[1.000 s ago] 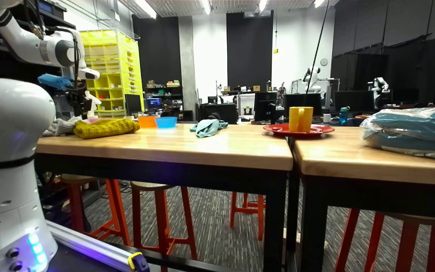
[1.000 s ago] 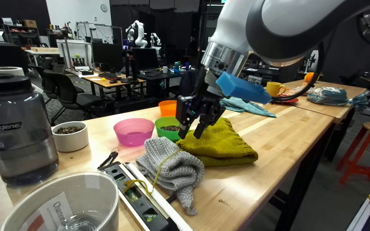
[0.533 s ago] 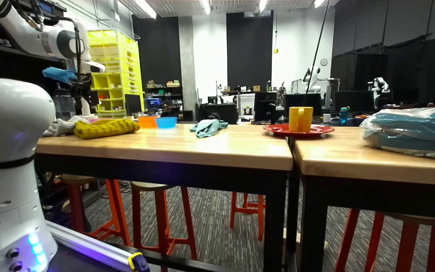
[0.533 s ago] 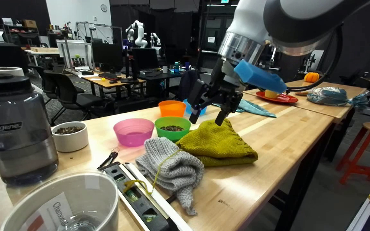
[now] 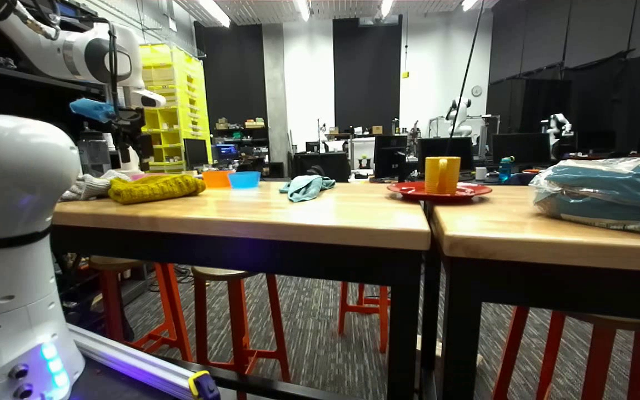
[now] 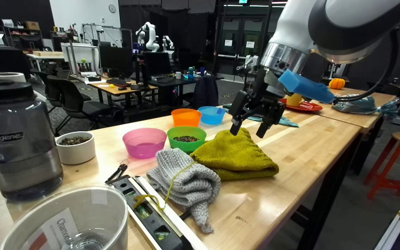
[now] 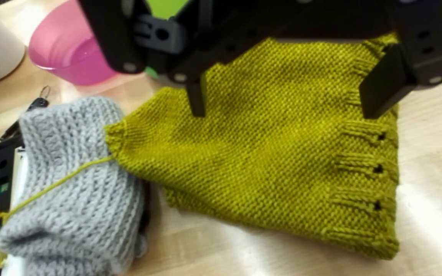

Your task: Fold the yellow cloth in half from right to left.

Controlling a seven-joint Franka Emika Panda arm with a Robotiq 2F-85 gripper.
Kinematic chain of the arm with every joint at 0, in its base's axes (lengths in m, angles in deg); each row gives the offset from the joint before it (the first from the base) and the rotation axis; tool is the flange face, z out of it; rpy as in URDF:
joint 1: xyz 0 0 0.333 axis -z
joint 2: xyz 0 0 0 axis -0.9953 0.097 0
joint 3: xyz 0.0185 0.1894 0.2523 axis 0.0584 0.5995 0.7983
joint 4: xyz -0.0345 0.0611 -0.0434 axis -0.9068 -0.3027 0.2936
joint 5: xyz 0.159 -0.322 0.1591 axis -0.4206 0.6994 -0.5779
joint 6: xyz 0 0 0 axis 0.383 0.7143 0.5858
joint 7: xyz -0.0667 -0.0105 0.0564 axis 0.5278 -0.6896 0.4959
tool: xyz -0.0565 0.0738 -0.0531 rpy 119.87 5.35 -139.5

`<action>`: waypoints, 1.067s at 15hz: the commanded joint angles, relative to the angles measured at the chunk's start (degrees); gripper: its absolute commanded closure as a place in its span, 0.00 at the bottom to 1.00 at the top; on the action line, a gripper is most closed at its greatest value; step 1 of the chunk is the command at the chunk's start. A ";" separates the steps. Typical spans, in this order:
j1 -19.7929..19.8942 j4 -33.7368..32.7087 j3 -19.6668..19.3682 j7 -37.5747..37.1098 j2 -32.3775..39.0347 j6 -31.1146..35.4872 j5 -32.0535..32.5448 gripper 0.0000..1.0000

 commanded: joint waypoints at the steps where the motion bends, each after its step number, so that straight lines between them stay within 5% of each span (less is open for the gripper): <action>1: 1.35 3.88 -1.11 1.20 -4.38 -1.54 -1.74 0.00; 11: 1.08 12.99 -6.63 9.89 -7.73 5.25 -8.36 0.00; 16: 0.70 11.33 -9.64 14.97 -5.00 7.76 -12.81 0.00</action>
